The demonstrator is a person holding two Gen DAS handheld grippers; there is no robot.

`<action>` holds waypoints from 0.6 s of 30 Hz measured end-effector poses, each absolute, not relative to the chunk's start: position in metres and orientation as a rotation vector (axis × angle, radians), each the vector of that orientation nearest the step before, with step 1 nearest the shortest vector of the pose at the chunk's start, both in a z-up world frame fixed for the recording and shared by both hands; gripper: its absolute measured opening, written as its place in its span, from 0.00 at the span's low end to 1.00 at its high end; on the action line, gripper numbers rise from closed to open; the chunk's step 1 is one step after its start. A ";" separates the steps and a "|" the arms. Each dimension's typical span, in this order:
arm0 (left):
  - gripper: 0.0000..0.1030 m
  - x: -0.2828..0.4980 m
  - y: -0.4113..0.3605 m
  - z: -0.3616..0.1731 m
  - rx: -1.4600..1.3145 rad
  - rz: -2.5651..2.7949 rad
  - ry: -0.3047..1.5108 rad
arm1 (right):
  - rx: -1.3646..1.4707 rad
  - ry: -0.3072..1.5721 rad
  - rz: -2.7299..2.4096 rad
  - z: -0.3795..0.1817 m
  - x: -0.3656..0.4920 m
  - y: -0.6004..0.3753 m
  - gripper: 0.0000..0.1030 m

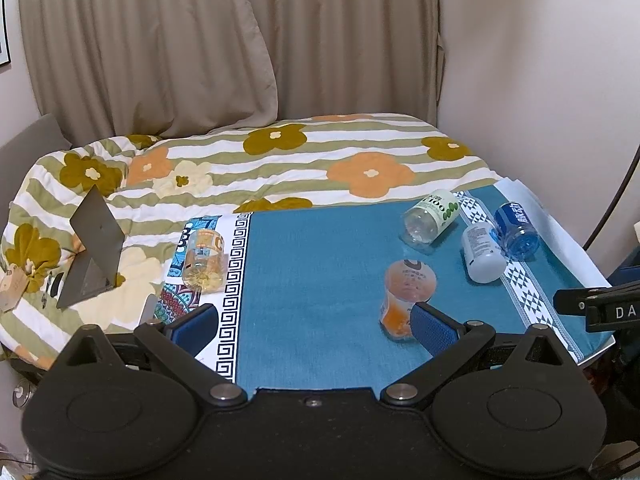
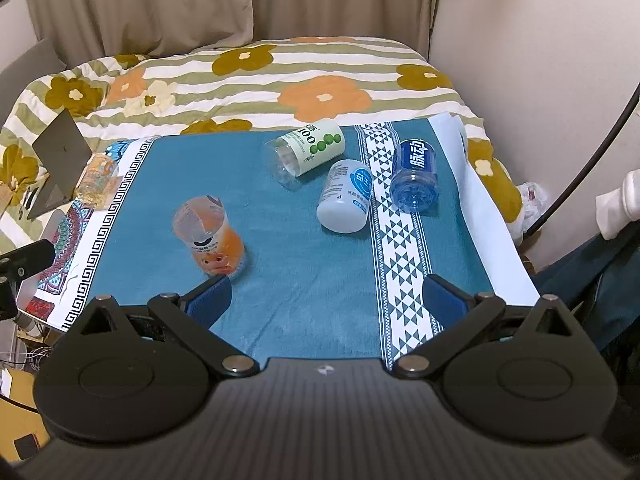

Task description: Flip cup upright

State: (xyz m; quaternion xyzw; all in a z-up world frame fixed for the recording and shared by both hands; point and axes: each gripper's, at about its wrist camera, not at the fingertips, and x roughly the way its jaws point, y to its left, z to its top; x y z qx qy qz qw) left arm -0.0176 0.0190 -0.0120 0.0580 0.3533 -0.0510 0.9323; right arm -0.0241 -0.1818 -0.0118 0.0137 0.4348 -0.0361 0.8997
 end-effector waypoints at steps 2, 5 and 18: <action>1.00 -0.017 0.019 -0.012 0.117 -0.105 0.722 | 0.027 0.896 -0.076 -0.011 -0.025 -0.180 1.00; 1.00 -0.018 0.019 -0.011 0.120 -0.107 0.718 | 0.028 0.893 -0.077 -0.011 -0.026 -0.180 1.00; 1.00 -0.018 0.018 -0.011 0.120 -0.115 0.708 | 0.031 0.888 -0.078 -0.010 -0.026 -0.181 1.00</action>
